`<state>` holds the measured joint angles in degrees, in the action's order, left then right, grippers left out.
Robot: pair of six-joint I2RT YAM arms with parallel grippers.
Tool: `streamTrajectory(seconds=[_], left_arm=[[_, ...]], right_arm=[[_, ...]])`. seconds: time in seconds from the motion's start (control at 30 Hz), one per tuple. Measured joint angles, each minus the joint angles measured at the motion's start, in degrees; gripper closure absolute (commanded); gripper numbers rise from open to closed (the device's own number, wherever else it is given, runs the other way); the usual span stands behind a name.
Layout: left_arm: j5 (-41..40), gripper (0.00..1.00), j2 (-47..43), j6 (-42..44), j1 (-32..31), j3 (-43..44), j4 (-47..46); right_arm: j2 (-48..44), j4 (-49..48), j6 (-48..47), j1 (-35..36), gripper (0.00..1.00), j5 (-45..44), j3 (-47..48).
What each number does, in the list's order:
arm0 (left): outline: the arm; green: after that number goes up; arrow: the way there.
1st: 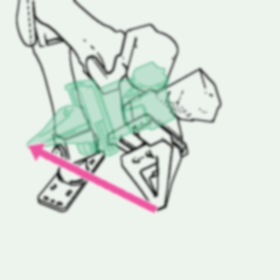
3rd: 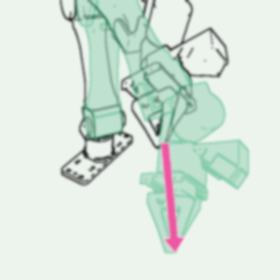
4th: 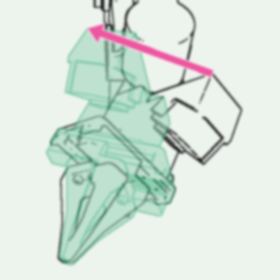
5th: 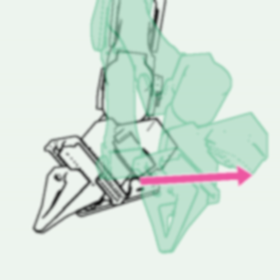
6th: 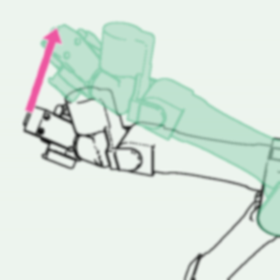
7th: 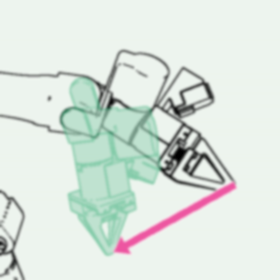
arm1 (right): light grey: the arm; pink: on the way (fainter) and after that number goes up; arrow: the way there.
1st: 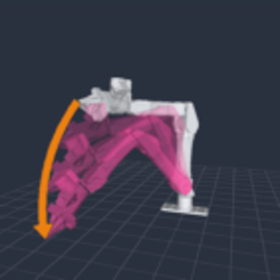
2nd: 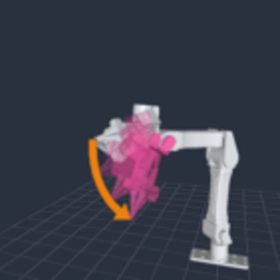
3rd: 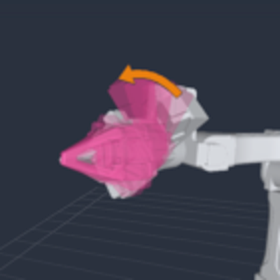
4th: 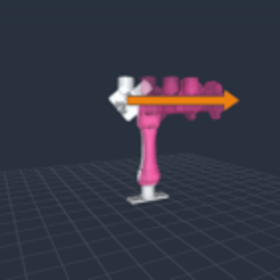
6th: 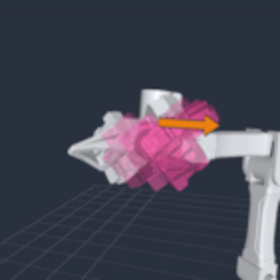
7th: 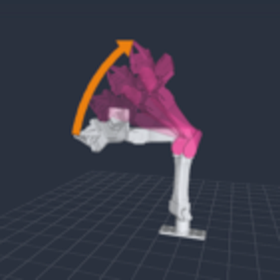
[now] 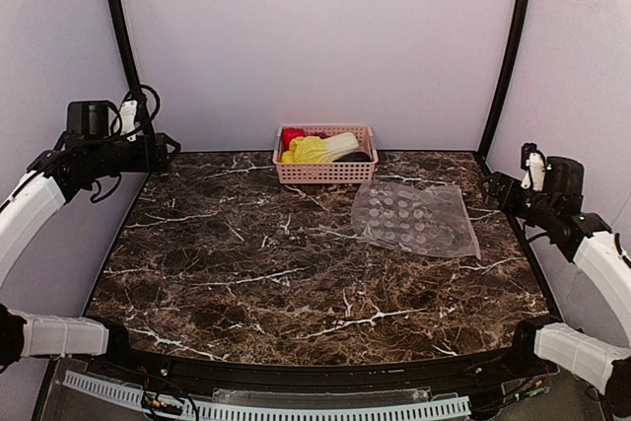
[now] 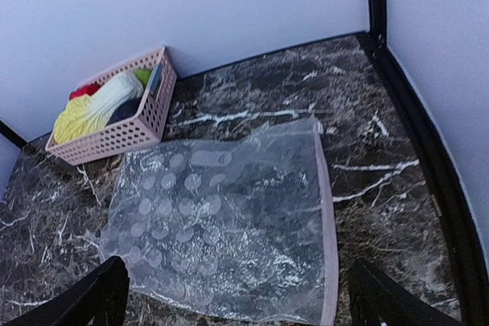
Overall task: Place the food in the zip-top bag and seal the zipper
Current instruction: Pick up the zipper food storage bag from the center of the board.
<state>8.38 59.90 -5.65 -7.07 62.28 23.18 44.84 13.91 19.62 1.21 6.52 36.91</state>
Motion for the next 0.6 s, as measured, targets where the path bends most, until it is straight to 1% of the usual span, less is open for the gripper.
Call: streamTrajectory(seconds=[0.1, 0.2, 0.27, 0.33, 0.4, 0.47, 0.6], left_arm=[[1.73, 0.08, 6.23, 0.74, -6.67, 5.16, -1.55], [6.23, 0.08, 11.19, 0.61, -9.79, 8.04, -4.59], [8.04, 0.08, 12.59, 0.33, -9.99, 7.19, -6.40], [8.61, 0.08, 12.70, 0.04, -9.97, 4.48, -7.34], [8.55, 0.08, 12.39, -0.48, -9.92, 1.53, -7.26], [8.59, 0.08, 12.24, -0.98, -9.92, 0.24, -7.19], [8.31, 0.07, 10.64, -1.05, -9.92, 0.13, -7.50]], right_arm=[[6.80, 1.29, 0.37, 1.90, 0.05, 2.80, 0.35], [13.49, 4.15, 1.73, 4.31, 0.08, 2.29, 0.74], [16.35, 6.21, 2.60, 4.63, 0.12, 0.85, 1.07], [18.95, 7.78, 3.50, 4.02, 0.17, -0.39, 2.03], [21.27, 8.28, 3.69, 2.47, 0.25, -0.24, 3.15], [23.58, 8.44, 3.69, -0.02, 0.30, 0.57, 4.22], [27.36, 8.52, 3.43, -3.08, 0.38, 1.03, 5.16]])
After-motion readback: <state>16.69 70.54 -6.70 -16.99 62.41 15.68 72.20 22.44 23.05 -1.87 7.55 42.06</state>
